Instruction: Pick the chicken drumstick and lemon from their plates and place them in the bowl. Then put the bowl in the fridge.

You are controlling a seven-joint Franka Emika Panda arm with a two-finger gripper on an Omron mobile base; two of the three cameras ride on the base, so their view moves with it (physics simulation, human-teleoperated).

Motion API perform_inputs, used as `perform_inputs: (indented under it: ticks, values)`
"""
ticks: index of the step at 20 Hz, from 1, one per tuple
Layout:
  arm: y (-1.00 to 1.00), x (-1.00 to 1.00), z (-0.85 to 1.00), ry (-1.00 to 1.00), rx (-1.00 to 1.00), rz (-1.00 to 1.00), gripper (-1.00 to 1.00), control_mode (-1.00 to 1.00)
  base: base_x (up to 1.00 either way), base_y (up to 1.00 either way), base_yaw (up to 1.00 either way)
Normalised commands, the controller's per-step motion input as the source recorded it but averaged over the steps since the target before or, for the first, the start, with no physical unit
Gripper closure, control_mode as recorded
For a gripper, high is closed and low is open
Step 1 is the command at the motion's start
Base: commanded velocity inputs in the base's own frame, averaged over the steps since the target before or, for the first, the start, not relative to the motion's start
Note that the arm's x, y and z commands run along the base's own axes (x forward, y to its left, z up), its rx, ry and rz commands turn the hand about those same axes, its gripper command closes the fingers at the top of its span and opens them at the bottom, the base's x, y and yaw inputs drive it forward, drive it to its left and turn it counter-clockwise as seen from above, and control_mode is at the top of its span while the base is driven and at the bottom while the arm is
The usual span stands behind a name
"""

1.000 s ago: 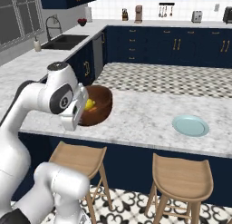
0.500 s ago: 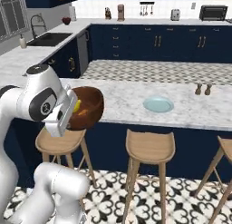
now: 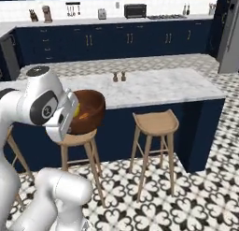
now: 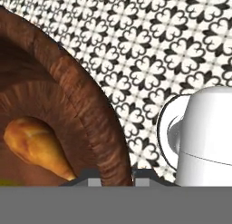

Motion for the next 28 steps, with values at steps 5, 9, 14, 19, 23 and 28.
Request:
perform_inputs:
  ticks: [5, 9, 14, 19, 23, 28]
  values:
    - [0.0, 0.0, 0.0, 0.0, 0.0, 0.0, 1.0, 1.0, 0.0, -0.94, -0.71]
    - [0.0, 0.0, 0.0, 0.0, 0.0, 0.0, 1.0, 1.0, 0.03, -0.92, -0.7]
    - [0.0, 0.0, 0.0, 0.0, 0.0, 0.0, 1.0, 1.0, 0.75, -0.57, -0.29]
    - [0.0, 0.0, 0.0, 0.0, 0.0, 0.0, 1.0, 1.0, 0.95, -0.72, 0.08]
    - [0.0, 0.0, 0.0, 0.0, 0.0, 0.0, 1.0, 1.0, 1.0, -0.99, 0.14]
    - [0.0, 0.0, 0.0, 0.0, 0.0, 0.0, 1.0, 1.0, 1.0, -0.62, 0.21]
